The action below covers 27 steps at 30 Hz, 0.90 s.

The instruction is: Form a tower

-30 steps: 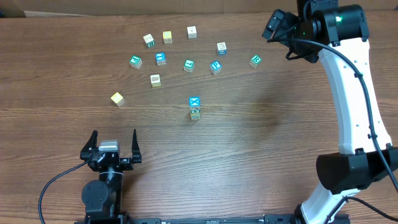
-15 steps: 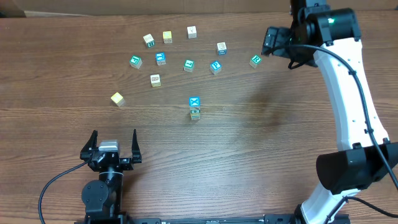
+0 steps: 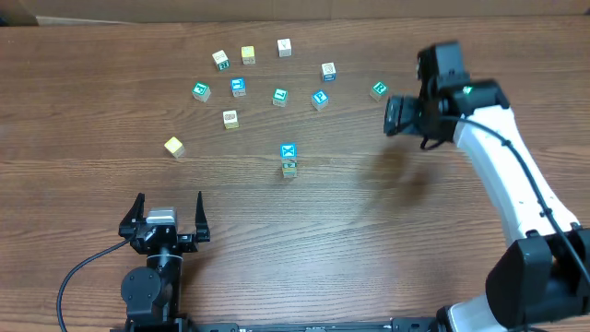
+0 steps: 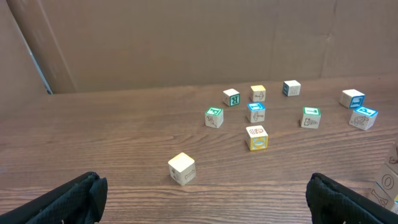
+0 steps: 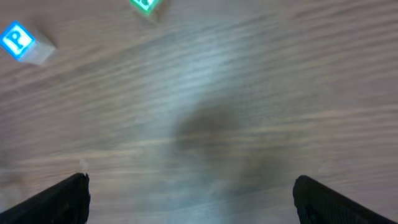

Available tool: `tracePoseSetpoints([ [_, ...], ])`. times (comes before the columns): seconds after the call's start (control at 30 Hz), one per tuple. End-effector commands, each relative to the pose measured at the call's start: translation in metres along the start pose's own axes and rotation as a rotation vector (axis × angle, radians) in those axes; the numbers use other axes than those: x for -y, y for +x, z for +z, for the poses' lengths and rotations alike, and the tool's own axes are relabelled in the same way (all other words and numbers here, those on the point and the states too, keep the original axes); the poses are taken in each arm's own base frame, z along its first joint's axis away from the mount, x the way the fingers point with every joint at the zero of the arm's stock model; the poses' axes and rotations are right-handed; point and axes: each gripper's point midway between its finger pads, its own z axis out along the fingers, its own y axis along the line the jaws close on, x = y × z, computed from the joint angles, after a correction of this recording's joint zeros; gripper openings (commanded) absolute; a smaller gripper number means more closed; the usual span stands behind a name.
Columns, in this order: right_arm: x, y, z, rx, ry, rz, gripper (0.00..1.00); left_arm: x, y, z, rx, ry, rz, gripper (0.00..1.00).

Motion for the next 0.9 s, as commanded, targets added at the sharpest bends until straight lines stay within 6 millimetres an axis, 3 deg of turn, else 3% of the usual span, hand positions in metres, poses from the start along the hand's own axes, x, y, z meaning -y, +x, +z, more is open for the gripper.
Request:
tracePoseSetpoints([
  [0.0, 0.008, 0.033, 0.025, -0.012, 0.009, -0.012, 1.00, 0.000, -0.001, 0.000, 0.008, -0.001, 0.027, 1.00],
  [0.17, 0.019, 0.078, 0.064, -0.058, 0.024, -0.017, 1.00, 0.000, -0.001, 0.000, 0.008, -0.001, 0.027, 1.00],
  [0.3, 0.029, 0.111, 0.080, -0.122, 0.044, -0.022, 1.00, 0.000, -0.001, 0.000, 0.008, -0.001, 0.027, 1.00],
  [0.53, 0.028, 0.114, 0.092, -0.073, 0.028, -0.017, 1.00, 0.000, -0.001, 0.000, 0.008, -0.001, 0.027, 1.00],
  [0.87, 0.031, 0.122, 0.087, 0.014, 0.001, -0.009, 1.00, 0.000, -0.001, 0.000, 0.008, -0.002, 0.027, 1.00],
])
